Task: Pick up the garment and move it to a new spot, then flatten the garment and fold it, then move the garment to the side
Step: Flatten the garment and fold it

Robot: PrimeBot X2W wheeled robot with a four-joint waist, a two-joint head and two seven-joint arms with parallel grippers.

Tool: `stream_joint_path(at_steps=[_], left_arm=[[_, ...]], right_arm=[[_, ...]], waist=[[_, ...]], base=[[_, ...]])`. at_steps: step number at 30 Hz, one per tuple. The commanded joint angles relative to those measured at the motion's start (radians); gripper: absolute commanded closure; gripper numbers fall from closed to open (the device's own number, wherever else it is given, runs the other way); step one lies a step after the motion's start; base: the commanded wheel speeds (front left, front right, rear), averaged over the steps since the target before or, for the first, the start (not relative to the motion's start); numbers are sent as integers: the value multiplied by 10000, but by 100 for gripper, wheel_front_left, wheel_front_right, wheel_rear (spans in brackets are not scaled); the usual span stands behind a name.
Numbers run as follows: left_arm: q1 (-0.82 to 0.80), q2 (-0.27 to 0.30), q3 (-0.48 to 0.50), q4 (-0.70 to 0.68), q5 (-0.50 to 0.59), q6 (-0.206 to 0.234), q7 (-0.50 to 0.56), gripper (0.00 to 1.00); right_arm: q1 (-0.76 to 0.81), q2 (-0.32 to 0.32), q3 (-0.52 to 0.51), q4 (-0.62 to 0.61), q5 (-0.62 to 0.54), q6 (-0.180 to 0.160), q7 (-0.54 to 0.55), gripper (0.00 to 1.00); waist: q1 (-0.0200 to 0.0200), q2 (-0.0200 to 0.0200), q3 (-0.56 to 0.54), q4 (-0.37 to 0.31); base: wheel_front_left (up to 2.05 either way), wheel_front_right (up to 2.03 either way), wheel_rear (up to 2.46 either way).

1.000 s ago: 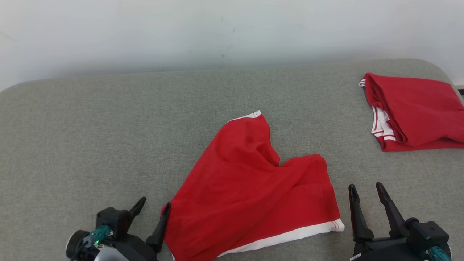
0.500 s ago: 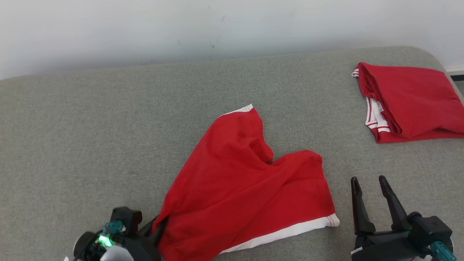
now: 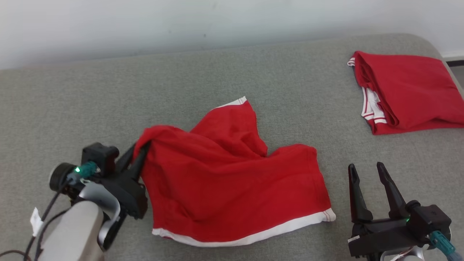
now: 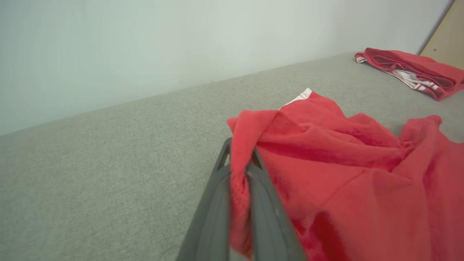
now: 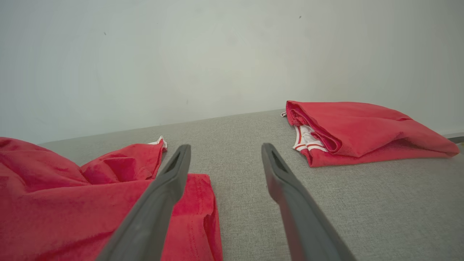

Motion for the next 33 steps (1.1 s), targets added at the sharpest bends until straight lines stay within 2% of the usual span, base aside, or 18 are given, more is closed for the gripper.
stream_joint_path(at_steps=[1,8,9,11,14,18,25,33], left_arm=[[-211,77,51,210,34,25,-190,100],[-862,-108,134,1878,154,23,-991,98],[-908,-143,113,2094,214,20,-1067,68],[-937,-252,73,2487,308,17,-1158,0],[-982,-385,83,2797,415,2,-1235,0],[-618,-461,443,2152,567,-2,-1240,0],[408,-593,1361,359,809,91,-1244,0],[2308,-886,3242,-2042,1195,523,-1244,0]], right_arm=[[-88,34,-5,22,-61,-1,-44,0],[-287,113,-11,60,-109,-1,-44,0],[-296,121,-16,71,-113,-1,-44,0],[-296,144,-33,102,-131,-1,-44,0],[-254,169,-48,150,-152,-1,-44,0],[-100,168,-55,213,-155,-1,-44,0],[152,83,-88,213,-45,-1,-44,0],[453,-24,-87,72,-79,-1,-45,0]], waist=[[-1,-1,204,-204],[-1,-1,473,-481],[-1,-1,483,-490],[-1,-1,474,-484],[-1,-1,338,-397],[-1,-1,0,-175],[-1,-1,-555,280],[-1,-1,-988,757]], base=[[0,0,0],[0,0,0],[0,0,0],[0,0,0],[0,0,0],[0,0,0],[0,0,0],[0,0,0]])
